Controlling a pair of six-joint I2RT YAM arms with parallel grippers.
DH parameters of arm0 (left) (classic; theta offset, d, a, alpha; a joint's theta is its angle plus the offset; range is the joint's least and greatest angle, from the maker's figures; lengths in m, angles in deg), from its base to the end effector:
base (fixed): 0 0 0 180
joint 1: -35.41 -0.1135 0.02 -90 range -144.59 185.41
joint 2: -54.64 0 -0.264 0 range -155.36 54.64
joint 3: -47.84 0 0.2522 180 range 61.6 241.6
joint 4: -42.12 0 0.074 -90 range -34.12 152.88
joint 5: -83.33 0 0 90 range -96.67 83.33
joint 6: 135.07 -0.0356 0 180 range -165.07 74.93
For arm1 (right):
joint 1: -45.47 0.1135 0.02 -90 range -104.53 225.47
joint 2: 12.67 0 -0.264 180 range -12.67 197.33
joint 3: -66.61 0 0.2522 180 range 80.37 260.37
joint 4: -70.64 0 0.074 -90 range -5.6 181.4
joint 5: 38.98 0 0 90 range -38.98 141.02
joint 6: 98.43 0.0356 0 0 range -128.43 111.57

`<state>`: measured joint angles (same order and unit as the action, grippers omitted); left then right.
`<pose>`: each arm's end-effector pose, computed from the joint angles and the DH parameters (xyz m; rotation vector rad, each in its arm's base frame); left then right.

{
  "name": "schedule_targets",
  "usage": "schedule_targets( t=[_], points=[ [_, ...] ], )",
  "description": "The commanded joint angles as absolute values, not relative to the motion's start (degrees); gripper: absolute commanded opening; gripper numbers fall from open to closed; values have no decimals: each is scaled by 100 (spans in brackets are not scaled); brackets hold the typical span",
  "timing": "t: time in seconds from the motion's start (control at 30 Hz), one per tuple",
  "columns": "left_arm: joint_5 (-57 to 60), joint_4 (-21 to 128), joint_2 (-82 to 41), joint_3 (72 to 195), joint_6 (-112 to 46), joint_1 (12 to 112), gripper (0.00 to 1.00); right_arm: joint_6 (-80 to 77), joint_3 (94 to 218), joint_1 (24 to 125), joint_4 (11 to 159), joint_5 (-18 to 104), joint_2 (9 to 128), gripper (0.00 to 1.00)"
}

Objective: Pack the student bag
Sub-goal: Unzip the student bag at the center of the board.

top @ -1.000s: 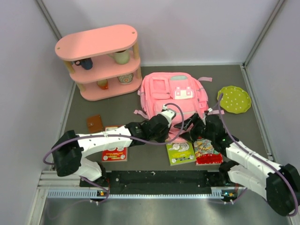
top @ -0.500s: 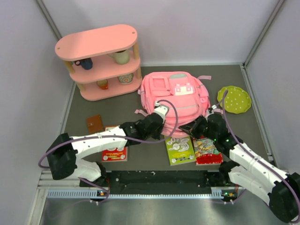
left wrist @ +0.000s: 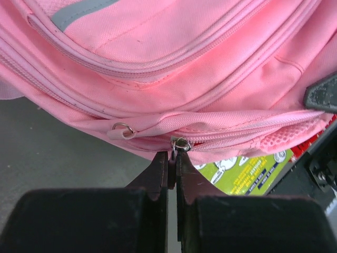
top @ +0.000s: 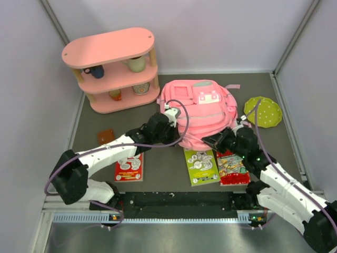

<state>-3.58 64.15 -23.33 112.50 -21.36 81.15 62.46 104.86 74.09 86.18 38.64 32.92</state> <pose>0.2078 -0.2160 0.2503 0.4679 2.2372 -0.7235 0.1593 0.0956 0.2276 0.6497 2.1225 1.2762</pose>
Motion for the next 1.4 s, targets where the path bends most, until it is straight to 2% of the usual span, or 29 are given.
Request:
schedule_targets(
  t=[0.0, 0.07, 0.2, 0.23, 0.27, 0.3, 0.4, 0.47, 0.57, 0.73, 1.0, 1.2, 1.37],
  points=[
    [-615, 6837, -2150, 11049, -2852, 7373, 0, 5845, 10673, 7254, 9274, 4213, 2689, 0],
    [173, 6284, -1850, 10513, -2968, 7382, 0, 5741, 10717, 7245, 9310, 4232, 2758, 0],
    [1616, 6088, -1278, 10089, -3205, 7417, 0, 5450, 10954, 7245, 9380, 4337, 3118, 0],
    [1809, 6132, -1242, 10063, -3215, 7444, 0, 5397, 11007, 7210, 9398, 4329, 3250, 6],
    [1820, 6185, -1207, 10037, -3223, 7531, 0, 5336, 11077, 7192, 9380, 4128, 3364, 18],
    [1785, 6185, -1198, 10019, -3189, 7558, 0, 5292, 11226, 7183, 9337, 4005, 3565, 37],
    [1715, 6098, -1311, 10062, -3075, 7584, 0, 5239, 11551, 7192, 9257, 3468, 3603, 69],
    [1723, 6124, -1400, 10194, -3013, 7584, 0, 5396, 11692, 7236, 9406, 3205, 3506, 75],
    [1776, 6106, -1540, 10423, -2969, 7593, 0, 5755, 11816, 7376, 9591, 3125, 3348, 75],
    [1838, 6422, -1637, 10879, -3127, 7593, 0, 6679, 11500, 7771, 8837, 2984, 3470, 75],
    [1917, 6554, -1655, 11100, -3153, 7593, 0, 7277, 11640, 8799, 8862, 3819, 3822, 74],
    [2057, 6642, -1637, 11170, -3206, 7593, 0, 7541, 11535, 8871, 8318, 4170, 4225, 70],
    [2277, 6651, -1690, 11231, -3241, 7602, 0, 7418, 11983, 8862, 8133, 4074, 5016, 66]
  ],
)
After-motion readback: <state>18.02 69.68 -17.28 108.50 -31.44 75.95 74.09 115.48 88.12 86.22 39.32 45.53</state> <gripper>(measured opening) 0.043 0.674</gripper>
